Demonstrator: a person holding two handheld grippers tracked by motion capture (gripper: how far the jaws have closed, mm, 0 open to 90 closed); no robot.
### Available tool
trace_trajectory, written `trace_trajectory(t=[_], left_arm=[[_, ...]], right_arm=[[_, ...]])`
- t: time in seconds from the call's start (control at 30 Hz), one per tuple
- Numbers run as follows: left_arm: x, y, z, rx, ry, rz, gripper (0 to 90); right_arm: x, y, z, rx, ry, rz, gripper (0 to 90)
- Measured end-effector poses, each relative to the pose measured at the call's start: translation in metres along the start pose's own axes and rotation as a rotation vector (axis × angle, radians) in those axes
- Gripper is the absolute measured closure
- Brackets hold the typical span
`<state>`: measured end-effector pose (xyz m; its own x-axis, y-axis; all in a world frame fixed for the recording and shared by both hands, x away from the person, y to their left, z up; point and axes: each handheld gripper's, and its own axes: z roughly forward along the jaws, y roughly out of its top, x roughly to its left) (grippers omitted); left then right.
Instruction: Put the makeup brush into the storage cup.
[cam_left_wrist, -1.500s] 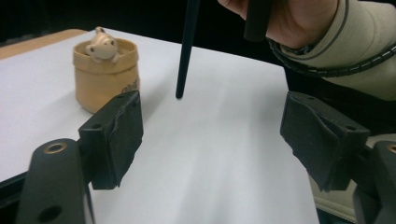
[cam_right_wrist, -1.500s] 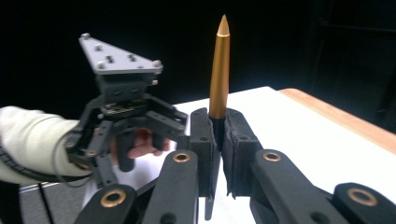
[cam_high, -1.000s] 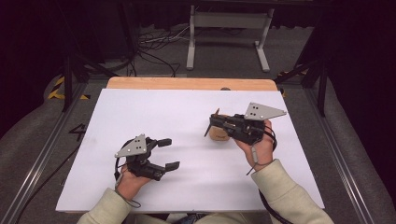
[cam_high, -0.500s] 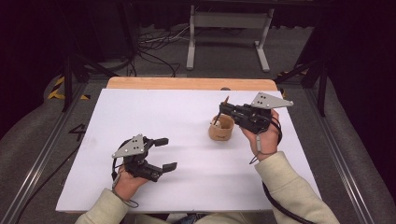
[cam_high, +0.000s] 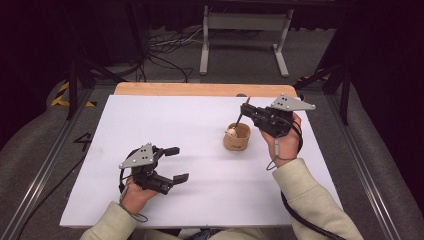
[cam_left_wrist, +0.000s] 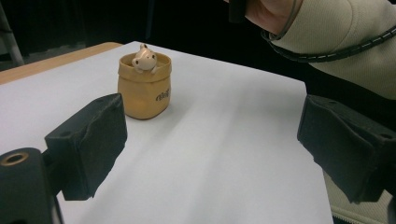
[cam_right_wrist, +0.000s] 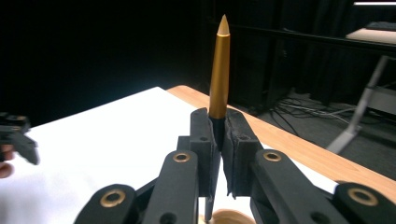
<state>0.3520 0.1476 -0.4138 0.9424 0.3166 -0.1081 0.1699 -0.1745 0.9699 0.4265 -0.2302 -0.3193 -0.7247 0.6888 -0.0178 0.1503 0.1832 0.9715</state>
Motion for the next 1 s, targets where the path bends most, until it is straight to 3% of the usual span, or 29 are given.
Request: trace_trajectory(t=[0.1,0.47,1.0], left_arm=[[0.000,0.000,0.000,-0.001,-0.001,-0.001,9.1],[0.001,-0.001,0.000,-0.001,-0.013,-0.010,8.9],[0.003,-0.001,-0.001,-0.003,-0.004,-0.005,7.1]], right_arm=[[-0.003,-0.001,0.001,0.010,-0.031,-0.002,83.4],[-0.006,-0.012,0.009,0.032,-0.060,0.010,83.4],[-0.009,-0.031,0.024,0.080,-0.062,0.027,83.3]])
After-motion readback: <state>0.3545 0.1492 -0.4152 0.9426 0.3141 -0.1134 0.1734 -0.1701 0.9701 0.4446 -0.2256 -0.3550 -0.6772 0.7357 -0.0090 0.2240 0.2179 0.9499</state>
